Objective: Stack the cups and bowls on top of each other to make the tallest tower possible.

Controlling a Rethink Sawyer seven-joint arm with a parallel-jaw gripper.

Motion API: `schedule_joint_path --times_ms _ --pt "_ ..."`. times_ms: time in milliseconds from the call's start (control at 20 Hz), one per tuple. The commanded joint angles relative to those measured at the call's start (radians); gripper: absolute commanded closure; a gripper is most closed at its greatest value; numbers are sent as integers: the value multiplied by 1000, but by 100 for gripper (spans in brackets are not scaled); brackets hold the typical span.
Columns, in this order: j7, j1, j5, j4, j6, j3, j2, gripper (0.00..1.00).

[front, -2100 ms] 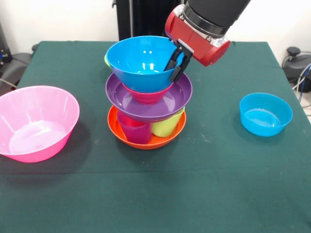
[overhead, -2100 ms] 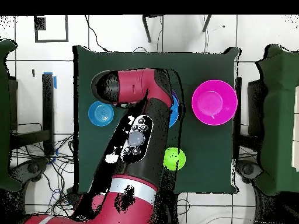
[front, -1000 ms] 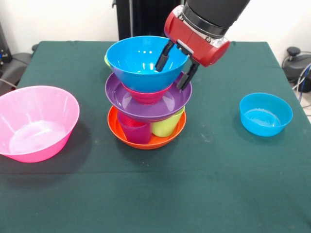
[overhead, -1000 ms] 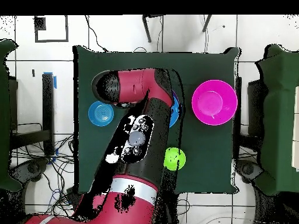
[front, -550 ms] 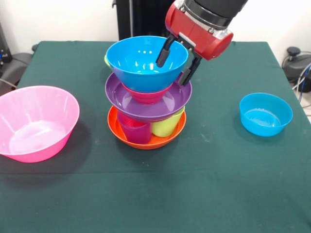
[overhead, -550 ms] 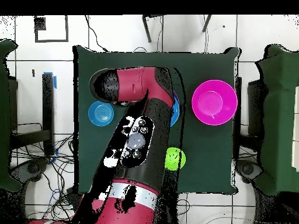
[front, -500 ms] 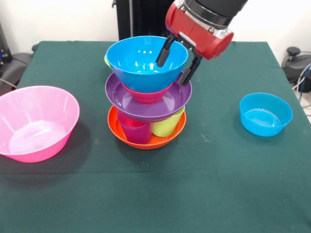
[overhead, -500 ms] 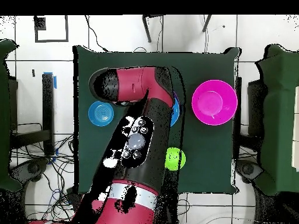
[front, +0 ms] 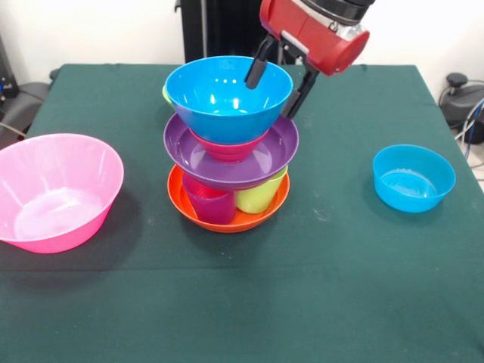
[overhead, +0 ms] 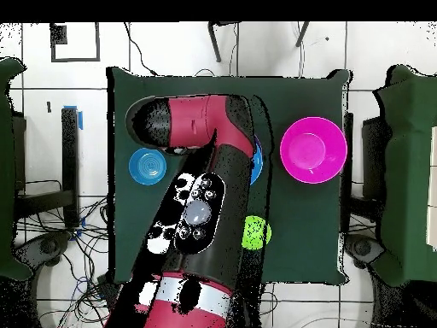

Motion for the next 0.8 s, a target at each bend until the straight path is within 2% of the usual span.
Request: schedule_joint_path --times_ms 50,500,800 --pt "-140 7 -31 -41 123 122 2 0" --pt "-117 8 -1 -72 171 139 0 0" --pt "-41 21 32 -124 184 153 41 0"
